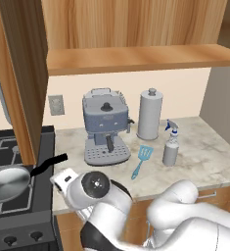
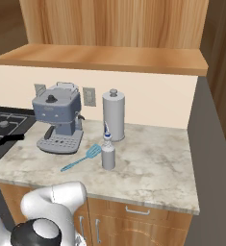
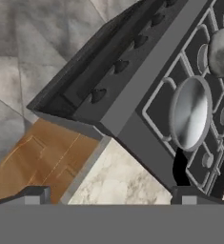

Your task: Pick the pan from the cabinet and place it on the stove. Then turn on the stove burner for the pan.

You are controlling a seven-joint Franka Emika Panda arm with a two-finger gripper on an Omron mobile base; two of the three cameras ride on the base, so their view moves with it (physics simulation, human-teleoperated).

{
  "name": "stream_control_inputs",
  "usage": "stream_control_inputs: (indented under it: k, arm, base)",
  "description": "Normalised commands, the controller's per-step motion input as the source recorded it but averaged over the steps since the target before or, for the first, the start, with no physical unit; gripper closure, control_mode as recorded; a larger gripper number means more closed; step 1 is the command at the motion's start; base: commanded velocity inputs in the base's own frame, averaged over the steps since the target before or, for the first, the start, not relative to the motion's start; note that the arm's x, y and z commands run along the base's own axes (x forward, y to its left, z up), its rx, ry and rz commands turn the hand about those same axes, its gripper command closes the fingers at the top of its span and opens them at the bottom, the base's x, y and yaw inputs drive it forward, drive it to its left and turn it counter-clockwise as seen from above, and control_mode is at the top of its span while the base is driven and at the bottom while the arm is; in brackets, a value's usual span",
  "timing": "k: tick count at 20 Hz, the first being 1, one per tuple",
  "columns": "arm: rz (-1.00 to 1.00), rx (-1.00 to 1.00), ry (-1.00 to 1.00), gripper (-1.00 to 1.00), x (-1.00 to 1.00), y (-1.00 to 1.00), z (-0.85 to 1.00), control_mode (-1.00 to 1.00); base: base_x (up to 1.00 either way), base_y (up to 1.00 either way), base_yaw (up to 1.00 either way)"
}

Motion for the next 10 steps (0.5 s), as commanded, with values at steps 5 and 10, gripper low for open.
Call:
stream_control_inputs:
  k: [5,10]
  arm:
    - [0.00,-0.15,-0.17,-1.00,-0.67,0.14,-0.11,-1.00]
    - [0.00,-0.17,-0.09,-1.00,-0.26,0.14,-0.22,-1.00]
  base:
    - [0.00,0.00,0.00]
    - [0.00,0.00,0.00]
